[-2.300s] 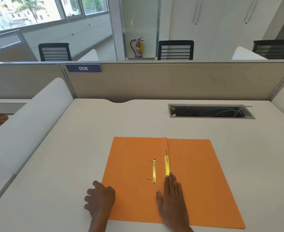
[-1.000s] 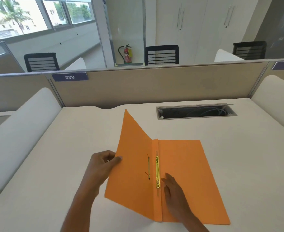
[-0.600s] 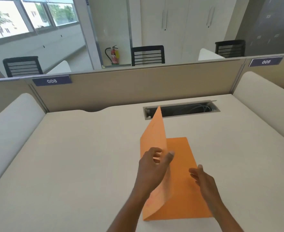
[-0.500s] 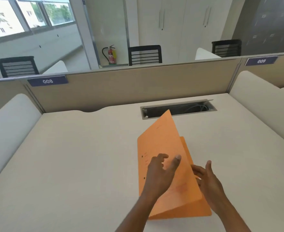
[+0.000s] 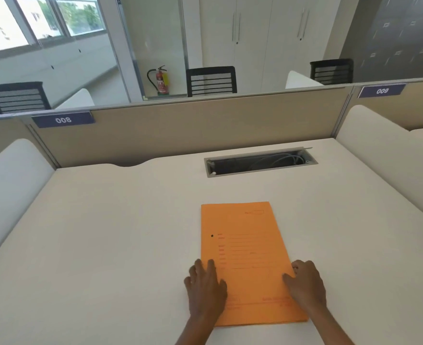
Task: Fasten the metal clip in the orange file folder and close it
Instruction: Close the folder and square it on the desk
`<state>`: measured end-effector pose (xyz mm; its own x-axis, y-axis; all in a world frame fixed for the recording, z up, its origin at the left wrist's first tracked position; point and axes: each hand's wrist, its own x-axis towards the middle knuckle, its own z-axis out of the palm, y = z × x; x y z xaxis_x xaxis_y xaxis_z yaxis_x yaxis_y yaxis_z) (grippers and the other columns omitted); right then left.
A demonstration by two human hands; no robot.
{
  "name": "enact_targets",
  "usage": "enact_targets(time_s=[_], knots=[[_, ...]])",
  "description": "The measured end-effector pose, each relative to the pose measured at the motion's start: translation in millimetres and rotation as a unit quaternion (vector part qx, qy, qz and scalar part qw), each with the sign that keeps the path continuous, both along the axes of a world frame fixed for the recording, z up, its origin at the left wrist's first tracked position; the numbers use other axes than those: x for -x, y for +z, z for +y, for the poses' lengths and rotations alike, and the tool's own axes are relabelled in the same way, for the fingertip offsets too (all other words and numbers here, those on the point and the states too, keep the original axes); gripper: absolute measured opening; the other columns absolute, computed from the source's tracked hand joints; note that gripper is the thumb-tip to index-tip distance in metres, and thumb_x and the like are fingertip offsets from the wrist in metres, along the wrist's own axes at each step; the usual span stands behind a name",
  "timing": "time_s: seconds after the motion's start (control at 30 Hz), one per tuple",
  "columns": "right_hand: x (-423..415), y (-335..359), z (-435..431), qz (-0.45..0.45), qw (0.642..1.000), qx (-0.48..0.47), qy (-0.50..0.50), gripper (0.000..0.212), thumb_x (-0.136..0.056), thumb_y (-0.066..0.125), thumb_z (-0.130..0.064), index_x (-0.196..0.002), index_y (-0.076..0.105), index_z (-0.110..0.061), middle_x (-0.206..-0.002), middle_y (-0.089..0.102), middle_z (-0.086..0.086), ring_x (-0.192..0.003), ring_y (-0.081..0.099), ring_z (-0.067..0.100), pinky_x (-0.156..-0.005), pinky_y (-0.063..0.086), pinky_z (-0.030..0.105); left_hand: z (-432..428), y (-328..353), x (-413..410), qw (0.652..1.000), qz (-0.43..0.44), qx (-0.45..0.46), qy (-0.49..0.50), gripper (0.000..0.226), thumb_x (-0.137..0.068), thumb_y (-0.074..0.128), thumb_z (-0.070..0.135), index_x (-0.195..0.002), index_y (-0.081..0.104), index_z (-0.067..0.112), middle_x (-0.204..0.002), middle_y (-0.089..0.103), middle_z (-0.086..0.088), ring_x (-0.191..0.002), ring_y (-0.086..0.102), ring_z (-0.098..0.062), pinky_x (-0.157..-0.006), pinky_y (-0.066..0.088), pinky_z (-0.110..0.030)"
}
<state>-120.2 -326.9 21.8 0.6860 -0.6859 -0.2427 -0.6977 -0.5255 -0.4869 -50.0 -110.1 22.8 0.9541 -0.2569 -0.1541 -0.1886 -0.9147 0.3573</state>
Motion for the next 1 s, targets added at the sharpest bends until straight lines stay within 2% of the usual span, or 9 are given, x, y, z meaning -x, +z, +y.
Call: enact_targets(time_s=[0.13,0.3,0.4,0.47,0.6,0.73,0.8,0.93,1.0], knots=[[-5,3,12,0.035,0.998,0.058,0.016,0.020,-0.091,0.054,-0.026,-0.105,0.057,-0.011,-0.112,0.051,0.006,-0.099,0.056,0.023,-0.073,0.048,0.031,2,4,-14,0.999,0.018,-0.020,0.045,0.056,-0.092,0.045,0.043,-0.138,0.027,0.017,-0.124,0.044,-0.007,-0.115,0.042,-0.027,-0.093,0.038,-0.040],[-11,9,15,0.058,0.995,0.076,0.023,0.009,-0.091,0.053,-0.019,-0.094,0.055,-0.011,-0.108,0.052,0.005,-0.095,0.057,0.023,-0.067,0.042,0.029,-9,12,-34,0.973,0.107,0.138,0.149,0.052,-0.093,0.049,0.040,-0.133,0.033,0.010,-0.126,0.049,-0.013,-0.116,0.049,-0.033,-0.093,0.044,-0.044],[-12,11,16,0.068,0.994,0.079,0.026,0.008,-0.091,0.051,-0.017,-0.096,0.055,-0.011,-0.108,0.051,0.005,-0.094,0.056,0.022,-0.065,0.042,0.029,-6,16,-46,0.942,0.154,0.218,0.205,0.043,-0.092,0.052,0.041,-0.119,0.043,0.008,-0.119,0.058,-0.012,-0.107,0.058,-0.032,-0.089,0.051,-0.044],[-12,11,16,0.073,0.994,0.077,0.025,0.005,-0.092,0.050,-0.016,-0.094,0.053,-0.013,-0.108,0.050,0.005,-0.094,0.055,0.022,-0.065,0.042,0.029,-3,16,-52,0.928,0.164,0.267,0.201,0.036,-0.092,0.056,0.038,-0.115,0.050,0.011,-0.115,0.062,-0.009,-0.097,0.064,-0.027,-0.085,0.054,-0.042],[-9,6,12,0.057,0.997,0.054,0.023,0.008,-0.090,0.052,-0.023,-0.090,0.051,-0.015,-0.109,0.050,0.005,-0.095,0.054,0.022,-0.068,0.044,0.030,2,7,-49,0.872,0.178,0.420,0.180,0.010,-0.092,0.061,0.022,-0.102,0.059,0.022,-0.105,0.071,-0.008,-0.084,0.071,-0.021,-0.078,0.060,-0.044],[-7,2,2,-0.016,1.000,0.004,-0.004,0.029,-0.089,0.061,-0.032,-0.109,0.062,-0.012,-0.111,0.056,0.007,-0.101,0.058,0.026,-0.076,0.046,0.032,14,-2,-43,0.804,0.201,0.533,0.169,0.018,-0.090,0.067,0.017,-0.108,0.063,0.015,-0.099,0.075,-0.013,-0.083,0.074,-0.031,-0.076,0.060,-0.053],[-10,4,-3,-0.065,0.997,-0.039,-0.009,0.033,-0.091,0.060,-0.033,-0.111,0.065,-0.008,-0.109,0.063,0.009,-0.099,0.060,0.027,-0.080,0.048,0.035,23,-2,-42,0.779,0.216,0.565,0.163,0.025,-0.087,0.071,0.021,-0.110,0.063,0.016,-0.096,0.076,-0.014,-0.084,0.074,-0.034,-0.075,0.060,-0.055],[-21,19,-1,-0.125,0.962,-0.243,0.009,0.029,-0.094,0.059,-0.030,-0.089,0.073,-0.005,-0.089,0.075,0.013,-0.084,0.070,0.032,-0.082,0.057,0.050,47,-2,-44,0.753,0.225,0.593,0.176,0.034,-0.081,0.076,0.028,-0.110,0.064,0.017,-0.098,0.076,-0.016,-0.088,0.073,-0.038,-0.077,0.058,-0.057],[-28,23,6,-0.142,0.943,-0.302,0.005,0.025,-0.092,0.063,-0.024,-0.082,0.074,-0.004,-0.086,0.076,0.016,-0.081,0.073,0.030,-0.080,0.057,0.049,62,-1,-47,0.750,0.225,0.595,0.179,0.036,-0.079,0.078,0.031,-0.110,0.064,0.018,-0.098,0.076,-0.016,-0.088,0.072,-0.039,-0.076,0.058,-0.057]])
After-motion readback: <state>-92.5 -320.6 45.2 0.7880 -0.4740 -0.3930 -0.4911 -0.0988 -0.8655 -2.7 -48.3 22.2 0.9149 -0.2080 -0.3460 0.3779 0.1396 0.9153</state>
